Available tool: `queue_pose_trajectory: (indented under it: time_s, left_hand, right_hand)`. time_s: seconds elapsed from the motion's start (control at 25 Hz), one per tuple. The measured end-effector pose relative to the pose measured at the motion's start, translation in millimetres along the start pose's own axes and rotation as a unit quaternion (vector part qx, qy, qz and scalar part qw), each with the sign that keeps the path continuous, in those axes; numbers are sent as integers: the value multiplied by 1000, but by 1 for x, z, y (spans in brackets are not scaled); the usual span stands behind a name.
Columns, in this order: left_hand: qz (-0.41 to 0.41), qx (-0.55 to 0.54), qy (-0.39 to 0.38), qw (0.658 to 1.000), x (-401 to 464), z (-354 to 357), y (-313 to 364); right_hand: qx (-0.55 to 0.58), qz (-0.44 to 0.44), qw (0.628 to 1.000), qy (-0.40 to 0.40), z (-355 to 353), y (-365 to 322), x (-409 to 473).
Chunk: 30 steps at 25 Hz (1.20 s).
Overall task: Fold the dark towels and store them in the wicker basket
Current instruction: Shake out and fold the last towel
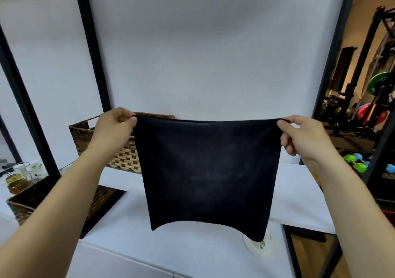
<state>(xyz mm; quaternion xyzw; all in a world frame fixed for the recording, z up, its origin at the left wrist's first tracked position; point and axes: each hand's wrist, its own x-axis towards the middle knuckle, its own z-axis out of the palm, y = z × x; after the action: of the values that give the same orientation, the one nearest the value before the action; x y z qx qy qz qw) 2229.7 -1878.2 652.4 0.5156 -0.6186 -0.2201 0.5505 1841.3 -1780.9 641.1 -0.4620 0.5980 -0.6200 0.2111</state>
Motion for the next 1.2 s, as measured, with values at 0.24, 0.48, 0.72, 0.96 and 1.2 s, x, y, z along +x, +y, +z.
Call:
queue_pose_trajectory:
  time_s: [0.24, 0.48, 0.72, 0.96, 1.2]
  left_hand:
    - [-61, -124, -53, 989, 51, 37, -24]
    - [-206, -53, -202, 956, 100, 153, -108]
    - [-327, -132, -273, 895, 123, 226, -163]
    - [-296, -224, -321, 871, 126, 247, -145]
    - [-278, -260, -341, 859, 99, 253, -131]
  right_hand:
    - [60, -19, 998, -15, 8, 23, 35]
    - [85, 229, 969, 45, 38, 120, 104]
    - [71, 305, 947, 74, 76, 167, 126]
    - [1, 225, 974, 13, 150, 132, 129]
    - [-78, 143, 986, -22, 211, 130, 117]
